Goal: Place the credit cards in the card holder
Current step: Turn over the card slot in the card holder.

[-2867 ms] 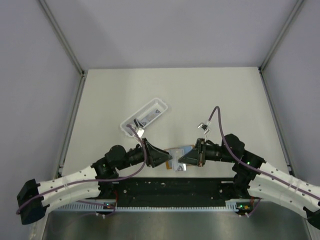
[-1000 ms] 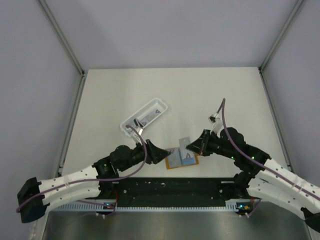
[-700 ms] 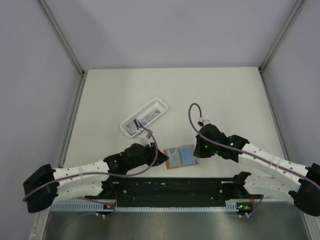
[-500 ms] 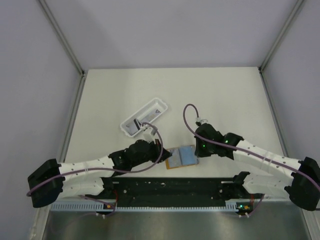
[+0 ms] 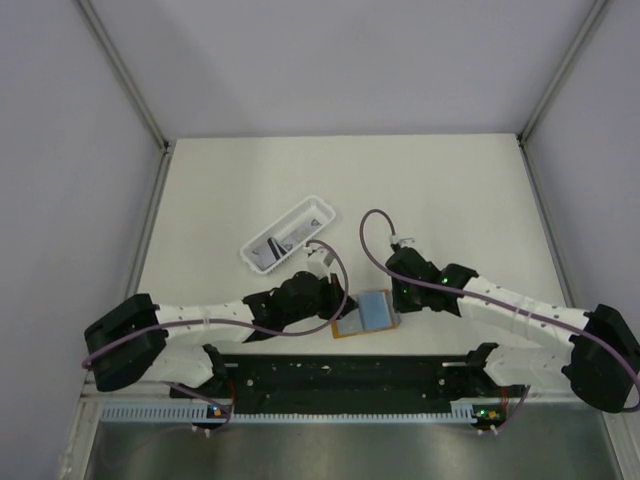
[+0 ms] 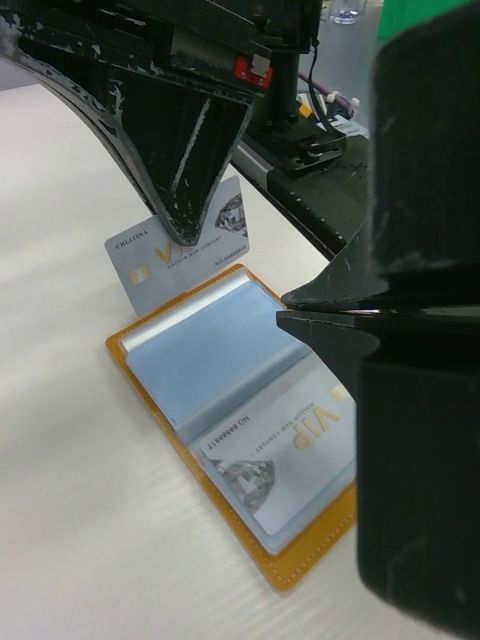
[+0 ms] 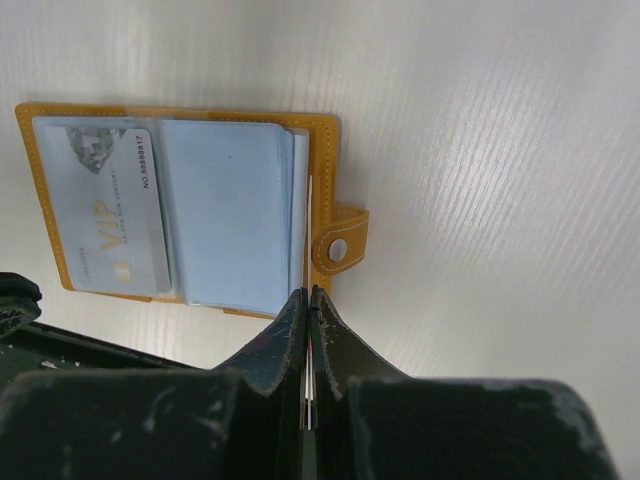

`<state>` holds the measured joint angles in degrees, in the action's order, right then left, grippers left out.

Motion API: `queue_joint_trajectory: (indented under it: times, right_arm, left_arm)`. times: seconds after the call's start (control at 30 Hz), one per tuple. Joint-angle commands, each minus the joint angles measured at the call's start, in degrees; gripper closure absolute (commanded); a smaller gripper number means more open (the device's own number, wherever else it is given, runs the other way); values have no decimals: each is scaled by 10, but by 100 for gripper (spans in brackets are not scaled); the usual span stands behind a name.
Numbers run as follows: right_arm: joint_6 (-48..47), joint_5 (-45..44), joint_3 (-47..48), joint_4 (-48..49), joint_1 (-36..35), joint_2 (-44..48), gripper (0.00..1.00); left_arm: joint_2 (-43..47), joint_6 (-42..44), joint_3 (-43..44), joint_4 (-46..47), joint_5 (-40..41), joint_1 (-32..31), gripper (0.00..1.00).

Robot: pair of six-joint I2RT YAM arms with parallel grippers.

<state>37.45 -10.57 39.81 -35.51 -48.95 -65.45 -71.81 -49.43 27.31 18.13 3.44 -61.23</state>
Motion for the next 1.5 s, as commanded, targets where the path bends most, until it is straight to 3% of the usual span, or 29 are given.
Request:
queue_joint_trajectory:
  times: [0.0,1.47]
  right_arm:
    - [2,-28,-3,22,3,-5,100]
    - [26,-34,-56,91,4,-49,100]
  left_arm:
    - [-36,22,41,58,-12,-5,100]
    - [-256,19,138,84,-50,-13,100]
